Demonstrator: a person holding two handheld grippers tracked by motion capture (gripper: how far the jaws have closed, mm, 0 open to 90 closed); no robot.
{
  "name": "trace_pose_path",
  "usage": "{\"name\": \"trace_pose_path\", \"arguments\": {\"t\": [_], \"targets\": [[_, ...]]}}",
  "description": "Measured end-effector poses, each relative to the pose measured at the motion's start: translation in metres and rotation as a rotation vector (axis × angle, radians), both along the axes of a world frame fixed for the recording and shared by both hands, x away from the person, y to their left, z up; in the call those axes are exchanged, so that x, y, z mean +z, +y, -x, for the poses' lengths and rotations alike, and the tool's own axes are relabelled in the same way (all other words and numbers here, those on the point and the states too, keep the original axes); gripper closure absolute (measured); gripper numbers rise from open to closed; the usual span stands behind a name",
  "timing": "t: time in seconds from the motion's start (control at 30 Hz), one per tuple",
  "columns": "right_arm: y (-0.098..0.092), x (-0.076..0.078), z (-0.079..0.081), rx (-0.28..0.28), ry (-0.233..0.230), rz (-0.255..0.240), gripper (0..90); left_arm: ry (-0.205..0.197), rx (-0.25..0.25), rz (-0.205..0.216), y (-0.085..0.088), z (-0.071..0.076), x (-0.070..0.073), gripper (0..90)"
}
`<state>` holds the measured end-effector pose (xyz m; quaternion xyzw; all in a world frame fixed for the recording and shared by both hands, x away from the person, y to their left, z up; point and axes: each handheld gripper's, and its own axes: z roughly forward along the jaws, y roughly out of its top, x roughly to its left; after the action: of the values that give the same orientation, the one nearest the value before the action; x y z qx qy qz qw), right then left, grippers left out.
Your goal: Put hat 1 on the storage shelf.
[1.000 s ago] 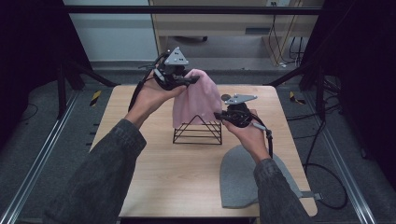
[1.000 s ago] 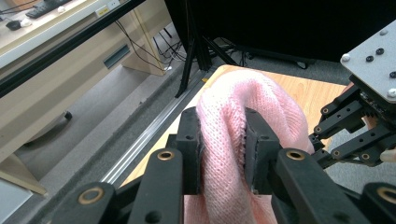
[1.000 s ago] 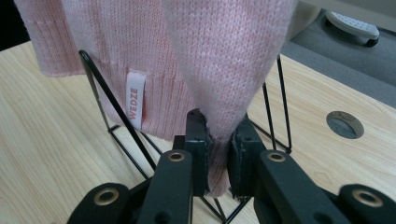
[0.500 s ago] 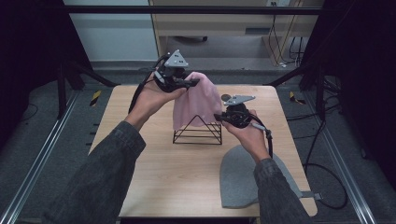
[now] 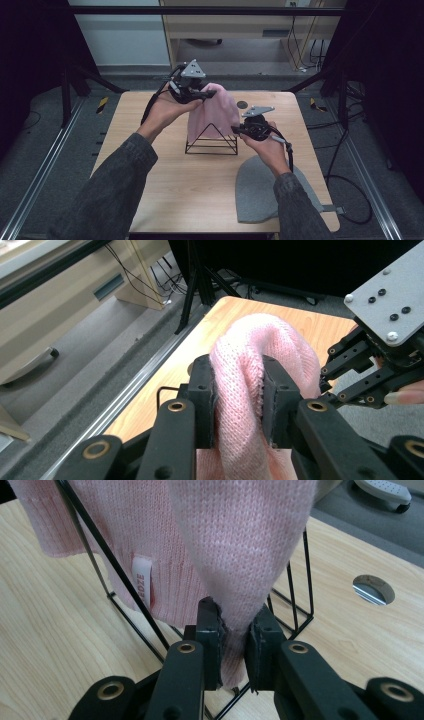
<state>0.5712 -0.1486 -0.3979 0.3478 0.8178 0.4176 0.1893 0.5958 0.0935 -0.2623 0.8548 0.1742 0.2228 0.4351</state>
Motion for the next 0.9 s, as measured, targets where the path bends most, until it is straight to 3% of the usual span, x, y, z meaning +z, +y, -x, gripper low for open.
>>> {"name": "trace_pose_path", "arguments": {"t": [0.9], "targets": [[-0.003,-0.028,0.000,-0.007,0.054,0.025,78.4,0.071,-0.015,-0.015,-0.008,0.005,-0.023,70.7]]}}
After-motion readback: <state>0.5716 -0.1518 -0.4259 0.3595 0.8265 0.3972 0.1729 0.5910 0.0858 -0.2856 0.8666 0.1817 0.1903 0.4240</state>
